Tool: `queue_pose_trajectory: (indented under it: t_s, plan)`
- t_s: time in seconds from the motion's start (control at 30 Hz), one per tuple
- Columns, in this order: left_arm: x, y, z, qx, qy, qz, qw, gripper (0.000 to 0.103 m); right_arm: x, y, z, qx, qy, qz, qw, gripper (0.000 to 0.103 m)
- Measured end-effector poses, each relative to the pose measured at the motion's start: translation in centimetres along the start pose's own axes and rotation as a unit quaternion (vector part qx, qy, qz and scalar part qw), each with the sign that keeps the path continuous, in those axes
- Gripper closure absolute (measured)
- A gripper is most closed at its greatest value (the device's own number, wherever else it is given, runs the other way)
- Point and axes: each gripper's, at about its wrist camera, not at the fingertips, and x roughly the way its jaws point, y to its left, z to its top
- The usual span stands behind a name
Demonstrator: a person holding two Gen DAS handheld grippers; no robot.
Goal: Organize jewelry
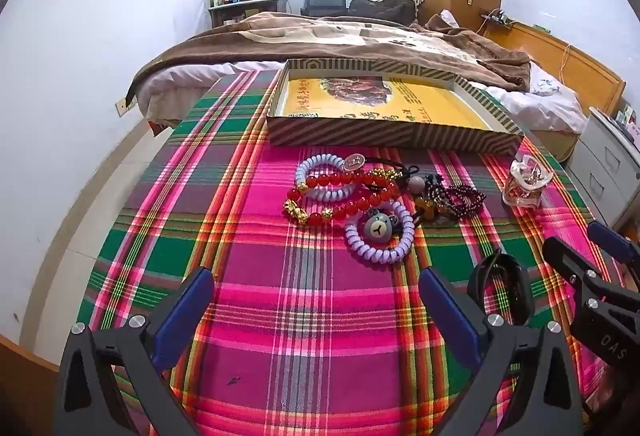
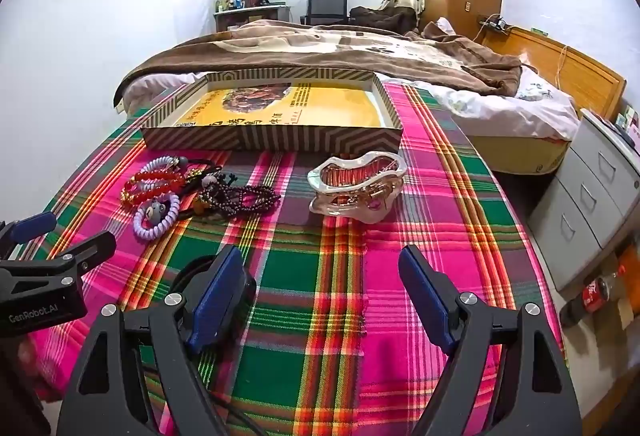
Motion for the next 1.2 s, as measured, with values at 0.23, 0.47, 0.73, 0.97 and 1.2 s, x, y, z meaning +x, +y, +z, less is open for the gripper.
queue_pose_trajectory:
  t_s: [0.23, 0.47, 0.73, 0.97, 1.2]
  plan:
    - [0.18, -0.19, 0.19, 0.004, 0.0, 0.007, 1.0, 0.0, 0.23, 0.01, 0.14, 0.002, 0.002, 0.001, 1.0, 0.022]
    - [0.19, -0.17, 0.27, 0.003, 0.0, 0.011, 0.9999, 0.0, 0.27, -0.2, 0.21, 0.007, 0.002, 0.003, 1.0, 0.022]
    - [0.27, -0.26, 0.32, 0.009, 0.002, 0.016, 0.9998, 0.0, 0.49, -0.29, 0.2, 0.009, 0.003, 0.004, 1.0, 0.022]
    - [0.34, -0.19, 0.35, 0.009, 0.003, 0.015, 0.9998, 0.0, 0.43, -0.31, 0.23, 0.011, 0.003, 0.003, 1.0, 0.022]
    - [0.44, -0.17, 0.39, 0.01, 0.004, 0.014, 0.9999, 0.0, 0.34, -0.36, 0.2, 0.012, 0.002, 0.003, 1.0, 0.022]
